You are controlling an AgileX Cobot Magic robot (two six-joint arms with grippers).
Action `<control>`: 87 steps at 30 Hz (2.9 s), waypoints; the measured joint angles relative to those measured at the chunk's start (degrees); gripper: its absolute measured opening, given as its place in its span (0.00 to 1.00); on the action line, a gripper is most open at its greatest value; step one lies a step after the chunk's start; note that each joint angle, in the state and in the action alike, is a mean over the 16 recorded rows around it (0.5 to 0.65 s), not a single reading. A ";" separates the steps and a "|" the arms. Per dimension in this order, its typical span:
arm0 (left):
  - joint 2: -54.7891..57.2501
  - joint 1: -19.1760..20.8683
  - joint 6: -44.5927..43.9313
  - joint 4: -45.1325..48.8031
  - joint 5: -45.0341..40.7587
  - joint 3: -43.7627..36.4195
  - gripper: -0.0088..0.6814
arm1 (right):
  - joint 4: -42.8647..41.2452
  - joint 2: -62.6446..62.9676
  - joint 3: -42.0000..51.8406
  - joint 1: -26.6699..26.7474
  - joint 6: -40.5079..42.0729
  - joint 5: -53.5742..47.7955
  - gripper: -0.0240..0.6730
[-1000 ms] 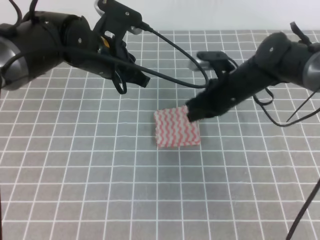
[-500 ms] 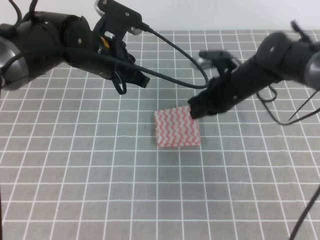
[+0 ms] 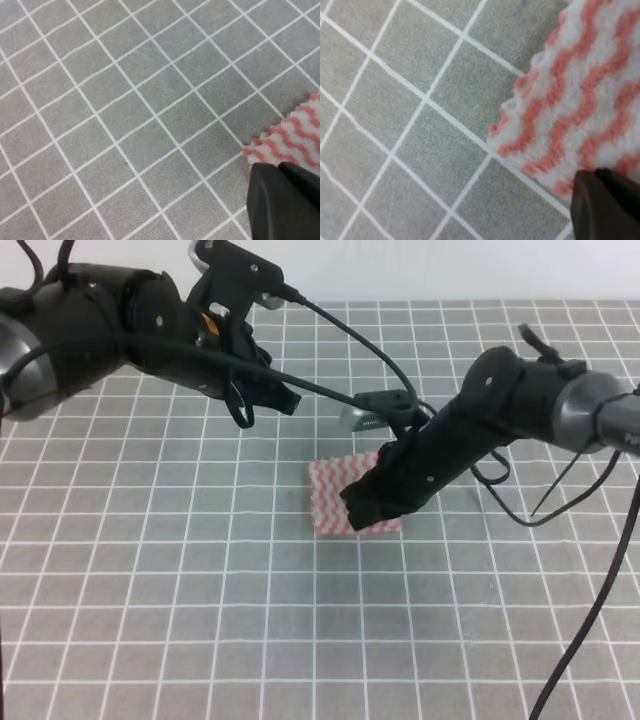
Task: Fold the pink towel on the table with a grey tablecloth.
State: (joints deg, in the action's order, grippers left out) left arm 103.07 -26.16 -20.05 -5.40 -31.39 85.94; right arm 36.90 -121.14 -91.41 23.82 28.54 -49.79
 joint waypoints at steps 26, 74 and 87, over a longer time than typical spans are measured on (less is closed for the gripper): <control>-30.23 0.00 3.20 -1.82 4.26 -18.34 0.01 | 1.64 36.69 16.85 -2.29 -0.01 26.02 0.01; -83.86 -0.02 9.86 -2.74 -14.68 -52.29 0.01 | 7.62 80.37 56.10 -2.16 0.01 36.63 0.01; -83.92 -0.02 9.86 -2.73 -14.96 -52.29 0.01 | 0.38 75.59 56.08 -2.16 -0.02 31.08 0.01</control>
State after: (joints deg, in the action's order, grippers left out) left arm 19.14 -26.18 -10.19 -8.13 -46.35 33.65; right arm 37.29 -45.55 -35.33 21.66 28.52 -18.71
